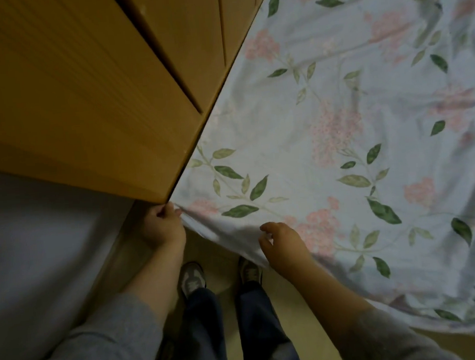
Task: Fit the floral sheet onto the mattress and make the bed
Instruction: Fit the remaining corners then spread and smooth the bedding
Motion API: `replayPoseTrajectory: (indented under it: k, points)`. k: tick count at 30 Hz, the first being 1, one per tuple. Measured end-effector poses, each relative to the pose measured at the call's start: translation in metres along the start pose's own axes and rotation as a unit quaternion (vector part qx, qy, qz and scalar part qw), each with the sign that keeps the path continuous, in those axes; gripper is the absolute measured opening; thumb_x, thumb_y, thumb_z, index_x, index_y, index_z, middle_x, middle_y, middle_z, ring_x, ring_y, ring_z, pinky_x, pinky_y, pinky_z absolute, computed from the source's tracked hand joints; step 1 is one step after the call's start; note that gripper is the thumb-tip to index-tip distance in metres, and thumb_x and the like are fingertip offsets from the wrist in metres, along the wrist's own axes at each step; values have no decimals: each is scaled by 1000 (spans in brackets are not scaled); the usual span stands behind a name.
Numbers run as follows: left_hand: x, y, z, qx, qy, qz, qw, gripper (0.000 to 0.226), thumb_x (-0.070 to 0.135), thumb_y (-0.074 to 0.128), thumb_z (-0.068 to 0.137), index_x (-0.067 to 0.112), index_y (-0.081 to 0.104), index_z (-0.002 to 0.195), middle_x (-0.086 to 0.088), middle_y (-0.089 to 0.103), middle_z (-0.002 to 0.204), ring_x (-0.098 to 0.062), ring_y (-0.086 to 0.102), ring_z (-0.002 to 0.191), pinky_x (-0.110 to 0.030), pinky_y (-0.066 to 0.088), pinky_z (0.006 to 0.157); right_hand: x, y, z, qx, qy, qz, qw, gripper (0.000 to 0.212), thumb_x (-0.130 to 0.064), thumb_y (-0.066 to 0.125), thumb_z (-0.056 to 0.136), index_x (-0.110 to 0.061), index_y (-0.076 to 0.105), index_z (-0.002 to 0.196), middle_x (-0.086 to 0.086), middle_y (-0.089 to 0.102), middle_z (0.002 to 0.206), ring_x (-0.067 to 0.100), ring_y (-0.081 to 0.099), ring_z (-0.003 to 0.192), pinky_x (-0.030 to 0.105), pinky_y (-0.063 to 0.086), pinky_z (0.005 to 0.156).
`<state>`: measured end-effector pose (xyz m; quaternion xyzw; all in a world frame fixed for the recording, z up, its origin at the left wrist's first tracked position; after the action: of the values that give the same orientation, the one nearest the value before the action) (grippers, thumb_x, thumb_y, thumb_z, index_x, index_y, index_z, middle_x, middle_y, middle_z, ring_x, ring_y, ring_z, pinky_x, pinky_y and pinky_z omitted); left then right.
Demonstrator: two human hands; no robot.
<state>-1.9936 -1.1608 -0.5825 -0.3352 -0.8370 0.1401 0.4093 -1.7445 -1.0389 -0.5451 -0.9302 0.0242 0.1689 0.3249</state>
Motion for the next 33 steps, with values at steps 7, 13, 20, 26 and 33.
replayPoseTrajectory:
  k: [7,13,20,26,33]
  points:
    - [15,-3,-7,22,49,72,996,21,15,50,96,1,64,101,-6,67,74,-28,70,79,-40,56,76,4,10,0,4,4,-12,1000,42,-23,49,95,-13,48,136,8,46,140,24,48,123,31,39,101]
    - [15,-9,-7,-7,57,174,983,24,22,54,94,4,63,107,-16,66,109,-34,61,100,-37,44,76,7,13,-2,-14,11,-9,1000,46,-23,48,95,-15,43,139,9,44,142,27,47,126,35,38,104]
    - [43,30,-57,-153,212,207,943,22,23,50,96,13,60,112,-7,58,114,-21,55,98,-30,42,75,3,2,-11,6,19,7,1000,45,-23,48,95,-15,44,138,9,44,142,27,46,126,34,38,103]
    - [92,41,-103,-192,283,212,915,19,23,46,97,10,60,102,-4,52,95,-19,51,89,-38,47,78,-1,-37,-31,54,22,25,998,43,-26,48,96,-15,44,138,8,45,140,25,49,123,32,38,102]
    - [148,16,-184,-236,328,224,887,27,25,49,96,9,58,116,-8,61,114,-21,58,99,-35,52,84,-4,-118,-102,151,35,101,983,43,-28,49,96,-16,44,137,8,48,137,24,53,117,32,41,97]
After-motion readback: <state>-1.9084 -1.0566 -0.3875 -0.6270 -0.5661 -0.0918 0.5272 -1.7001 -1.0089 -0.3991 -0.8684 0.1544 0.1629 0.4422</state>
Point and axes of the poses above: each hand's wrist, its own z-axis towards the middle knuckle, its own y-axis out of the palm, x = y × z, the point moved 10 cm from there along z, towards the middle knuckle
